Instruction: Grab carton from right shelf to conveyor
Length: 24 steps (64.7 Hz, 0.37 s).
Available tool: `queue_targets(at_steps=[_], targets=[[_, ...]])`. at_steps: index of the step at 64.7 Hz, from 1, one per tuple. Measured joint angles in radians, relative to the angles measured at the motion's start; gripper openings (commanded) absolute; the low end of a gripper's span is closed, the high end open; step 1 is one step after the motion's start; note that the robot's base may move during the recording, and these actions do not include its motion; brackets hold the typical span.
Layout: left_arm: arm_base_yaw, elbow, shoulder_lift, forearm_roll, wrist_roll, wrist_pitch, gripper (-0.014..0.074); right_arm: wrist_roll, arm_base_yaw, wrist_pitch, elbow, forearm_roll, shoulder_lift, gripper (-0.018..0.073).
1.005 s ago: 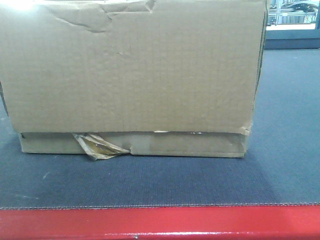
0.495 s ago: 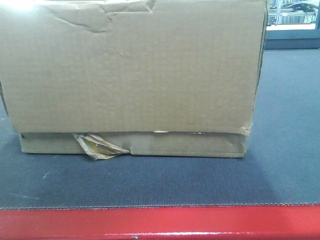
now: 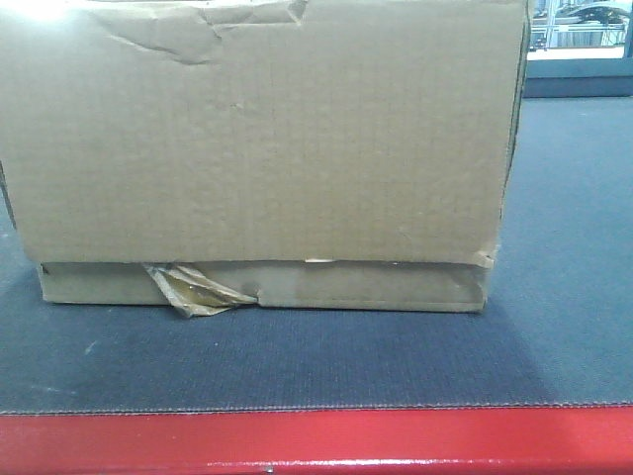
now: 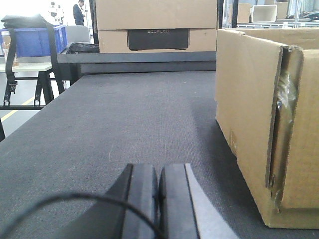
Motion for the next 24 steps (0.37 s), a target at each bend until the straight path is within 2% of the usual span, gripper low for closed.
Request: queue_targets(at_steps=[24], targets=[[0.000,0.000,0.000,0.000,0.000,0.000,0.0012,0.000,0.000,0.000,0.000,0.000,0.000,-0.0057]])
